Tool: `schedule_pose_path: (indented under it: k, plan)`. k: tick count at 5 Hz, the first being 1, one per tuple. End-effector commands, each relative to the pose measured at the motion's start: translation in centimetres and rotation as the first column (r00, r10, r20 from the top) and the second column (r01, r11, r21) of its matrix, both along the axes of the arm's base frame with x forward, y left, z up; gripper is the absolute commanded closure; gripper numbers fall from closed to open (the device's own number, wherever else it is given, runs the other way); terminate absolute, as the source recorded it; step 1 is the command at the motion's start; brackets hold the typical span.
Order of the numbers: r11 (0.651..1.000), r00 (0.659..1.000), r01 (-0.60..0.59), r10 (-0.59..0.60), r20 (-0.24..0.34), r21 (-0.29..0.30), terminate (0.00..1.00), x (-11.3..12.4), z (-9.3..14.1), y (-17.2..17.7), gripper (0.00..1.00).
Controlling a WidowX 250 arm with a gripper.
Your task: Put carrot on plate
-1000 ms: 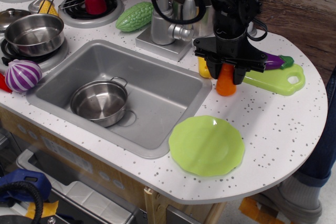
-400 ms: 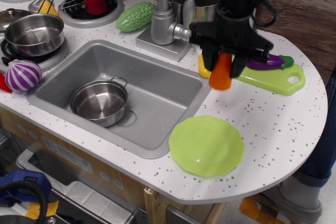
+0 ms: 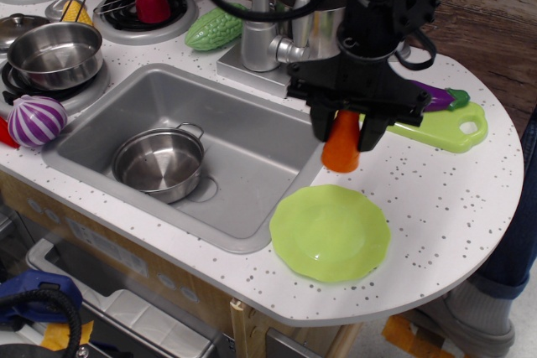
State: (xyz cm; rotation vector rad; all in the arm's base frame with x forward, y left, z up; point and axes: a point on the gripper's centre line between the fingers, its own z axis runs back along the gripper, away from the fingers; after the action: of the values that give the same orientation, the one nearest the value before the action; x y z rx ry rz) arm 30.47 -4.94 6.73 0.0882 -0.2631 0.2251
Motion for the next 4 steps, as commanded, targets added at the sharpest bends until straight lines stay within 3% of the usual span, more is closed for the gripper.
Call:
schedule_pose_path:
  k: [1, 3, 4]
  plan:
    - [0.997, 0.997, -0.059, 0.061, 0.049, -0.055, 0.00, -1.7, 1.2, -0.8, 1.00]
    - [0.991, 0.994, -0.084, 0.091, 0.067, -0.105, 0.00, -3.4, -1.1, -1.2, 1.00]
    - [0.991, 0.993, -0.076, 0.086, 0.086, -0.114, 0.00, -3.0, -2.0, -1.2, 0.00]
